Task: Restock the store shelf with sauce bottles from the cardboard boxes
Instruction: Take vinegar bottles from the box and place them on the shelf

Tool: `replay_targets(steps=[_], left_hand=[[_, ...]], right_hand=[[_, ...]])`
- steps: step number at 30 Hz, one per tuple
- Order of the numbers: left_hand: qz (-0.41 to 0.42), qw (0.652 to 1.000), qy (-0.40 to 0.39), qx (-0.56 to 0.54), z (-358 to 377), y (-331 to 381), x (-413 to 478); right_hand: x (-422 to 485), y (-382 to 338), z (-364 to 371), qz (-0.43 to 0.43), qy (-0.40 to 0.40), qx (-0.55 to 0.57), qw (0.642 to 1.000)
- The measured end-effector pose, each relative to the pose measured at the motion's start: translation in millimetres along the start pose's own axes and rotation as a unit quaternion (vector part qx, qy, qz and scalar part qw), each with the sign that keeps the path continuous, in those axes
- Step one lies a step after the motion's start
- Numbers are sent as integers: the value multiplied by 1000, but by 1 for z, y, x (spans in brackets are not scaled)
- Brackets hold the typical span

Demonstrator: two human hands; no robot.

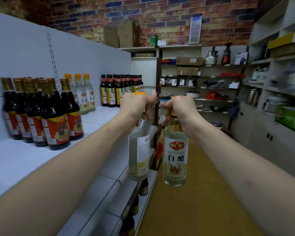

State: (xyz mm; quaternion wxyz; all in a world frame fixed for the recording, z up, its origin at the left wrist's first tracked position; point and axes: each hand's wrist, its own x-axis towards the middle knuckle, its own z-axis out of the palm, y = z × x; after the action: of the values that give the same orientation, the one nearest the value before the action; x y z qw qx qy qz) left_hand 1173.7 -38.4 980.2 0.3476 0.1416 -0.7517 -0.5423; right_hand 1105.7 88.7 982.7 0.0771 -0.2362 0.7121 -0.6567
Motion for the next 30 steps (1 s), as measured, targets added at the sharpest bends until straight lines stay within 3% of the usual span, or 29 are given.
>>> replay_targets(steps=[9, 20, 30], left_hand=[[32, 993, 98, -52, -19, -22, 171], [25, 961, 273, 14, -60, -72, 317], [7, 884, 462, 68, -105, -135, 377]], right_hand=[[167, 6, 58, -53, -44, 11, 998], [340, -22, 144, -146, -138, 54, 978], [450, 1, 250, -129, -350, 121, 920]])
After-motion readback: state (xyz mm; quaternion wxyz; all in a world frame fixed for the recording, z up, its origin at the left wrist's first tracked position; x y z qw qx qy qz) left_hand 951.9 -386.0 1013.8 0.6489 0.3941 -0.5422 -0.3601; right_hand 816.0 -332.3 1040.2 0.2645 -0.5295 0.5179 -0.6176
